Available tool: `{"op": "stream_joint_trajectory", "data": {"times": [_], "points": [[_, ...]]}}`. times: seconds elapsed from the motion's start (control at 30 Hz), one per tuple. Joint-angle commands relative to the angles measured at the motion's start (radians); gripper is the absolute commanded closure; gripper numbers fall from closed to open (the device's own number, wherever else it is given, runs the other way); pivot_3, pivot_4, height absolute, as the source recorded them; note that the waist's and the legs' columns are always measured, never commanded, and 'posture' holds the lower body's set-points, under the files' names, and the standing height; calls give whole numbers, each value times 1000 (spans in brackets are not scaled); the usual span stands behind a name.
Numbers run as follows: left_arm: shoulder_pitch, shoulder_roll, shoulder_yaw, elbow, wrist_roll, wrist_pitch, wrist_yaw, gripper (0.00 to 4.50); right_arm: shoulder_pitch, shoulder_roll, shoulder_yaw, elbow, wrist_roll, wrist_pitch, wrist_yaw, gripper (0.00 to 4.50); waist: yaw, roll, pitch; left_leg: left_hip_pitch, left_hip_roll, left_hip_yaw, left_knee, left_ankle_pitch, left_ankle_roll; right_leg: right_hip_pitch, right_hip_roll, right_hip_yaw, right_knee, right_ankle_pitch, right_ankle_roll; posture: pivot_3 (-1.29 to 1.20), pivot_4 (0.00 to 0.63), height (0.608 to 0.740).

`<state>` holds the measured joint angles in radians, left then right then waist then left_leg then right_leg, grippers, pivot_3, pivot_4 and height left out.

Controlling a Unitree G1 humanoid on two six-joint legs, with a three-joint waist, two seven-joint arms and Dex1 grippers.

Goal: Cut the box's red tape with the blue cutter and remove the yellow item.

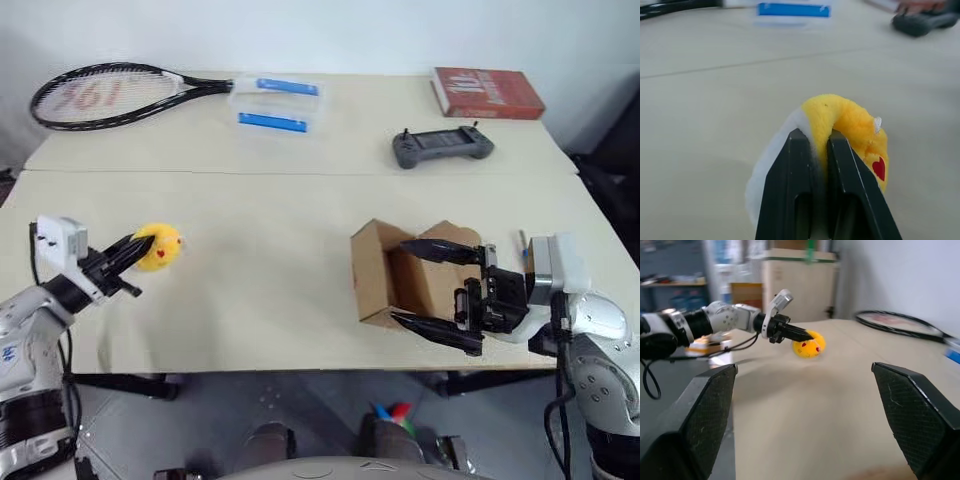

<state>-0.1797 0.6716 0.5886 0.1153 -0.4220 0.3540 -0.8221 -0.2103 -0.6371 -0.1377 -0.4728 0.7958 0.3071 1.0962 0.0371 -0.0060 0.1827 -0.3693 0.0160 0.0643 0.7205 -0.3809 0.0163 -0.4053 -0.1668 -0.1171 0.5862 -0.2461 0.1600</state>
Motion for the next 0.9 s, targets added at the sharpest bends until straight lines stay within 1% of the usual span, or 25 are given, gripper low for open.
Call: {"op": "stream_joint_trajectory", "data": {"times": [0.03, 0.1, 0.13, 0.2, 0.33, 0.4, 0.47, 0.5, 0.57, 0.63, 0.73, 0.8, 0.9], "points": [[1, -5, 34, -15, -28, -14, 59, 4489, -29, 16, 21, 54, -35, -48, 36, 0, 5, 0, 0, 0, 0, 0, 0, 0, 0, 0, 0, 0, 1, 0, 0, 0, 150, 740], [-16, -9, 27, -13, -57, 19, 70, 3804, -42, 27, 27, 74, -50, -64, 39, 0, 3, 0, 0, 0, 0, 0, -1, 0, -1, -2, 0, -1, 2, 0, 0, 0, 150, 740], [-17, -4, 10, -20, -64, 37, 62, 3630, -47, 33, 28, 82, -55, -71, 36, 0, -1, 0, 0, 0, 0, 1, -1, 0, -1, -3, 0, -1, 3, 0, 0, 0, 150, 740], [-16, 6, -14, -30, -68, 50, 53, 2972, -53, 42, 30, 94, -64, -80, 35, 0, -11, 0, 0, 0, 0, 2, -2, 1, -1, -3, 0, -1, 3, 0, 0, 0, 150, 740], [1, 54, -32, -3, -64, 87, 28, 1768, -58, 49, 32, 112, -78, -88, 37, 0, -23, 0, 0, 0, 0, 4, -4, 1, -1, -5, 0, -1, 3, 0, 0, 0, 150, 740], [1, 82, -9, 14, -47, 35, 25, 1205, -59, 44, 31, 121, -82, -89, 43, 0, -32, 0, 0, 0, 0, 5, -5, 1, -1, -5, 0, -1, 3, 0, 0, 0, 150, 740], [21, 112, 22, -2, -67, 37, 3, 557, -57, 36, 28, 126, -87, -90, 53, 0, -38, 0, 0, 0, 1, 5, -5, 0, -1, -6, 0, -1, 3, 0, -1, 0, 150, 740], [62, 136, 56, -25, -90, 59, -31, 283, -53, 26, 20, 130, -86, -88, 65, 0, -42, 0, 0, 0, 1, 5, -5, 0, -1, -6, 0, -1, 3, 0, -1, 0, 150, 740], [160, 183, 110, -65, -114, 74, -109, 283, -45, 6, 2, 136, -80, -82, 86, 0, -52, 1, 0, 1, 1, 7, -6, 0, -2, -7, 0, -2, 3, 0, -1, 0, 150, 740], [244, 203, 151, -90, -117, 49, -160, 283, -42, -10, -10, 142, -76, -81, 100, 0, -54, 1, 0, 1, 2, 8, -7, -1, -2, -8, 0, -2, 2, -1, -1, 0, 150, 740], [403, 178, 238, -174, -96, -25, -210, 283, -44, -43, -25, 156, -79, -81, 129, 0, -55, 1, 0, 1, 3, 8, -7, -1, -3, -8, 0, -2, 1, -1, -2, 0, 150, 740], [463, 150, 265, -223, -99, -61, -213, 283, -49, -69, -22, 169, -97, -97, 161, 0, -54, 2, 0, 1, 3, 9, -7, -2, -3, -7, 0, -2, 1, -1, -2, 0, 150, 740], [514, 98, 292, -300, -129, -47, -176, 283, -55, -102, -23, 192, -123, -116, 193, 0, -38, 2, 0, 1, 4, 9, -6, -2, -3, -7, 0, -2, 1, -1, -2, 0, 150, 740]]}}
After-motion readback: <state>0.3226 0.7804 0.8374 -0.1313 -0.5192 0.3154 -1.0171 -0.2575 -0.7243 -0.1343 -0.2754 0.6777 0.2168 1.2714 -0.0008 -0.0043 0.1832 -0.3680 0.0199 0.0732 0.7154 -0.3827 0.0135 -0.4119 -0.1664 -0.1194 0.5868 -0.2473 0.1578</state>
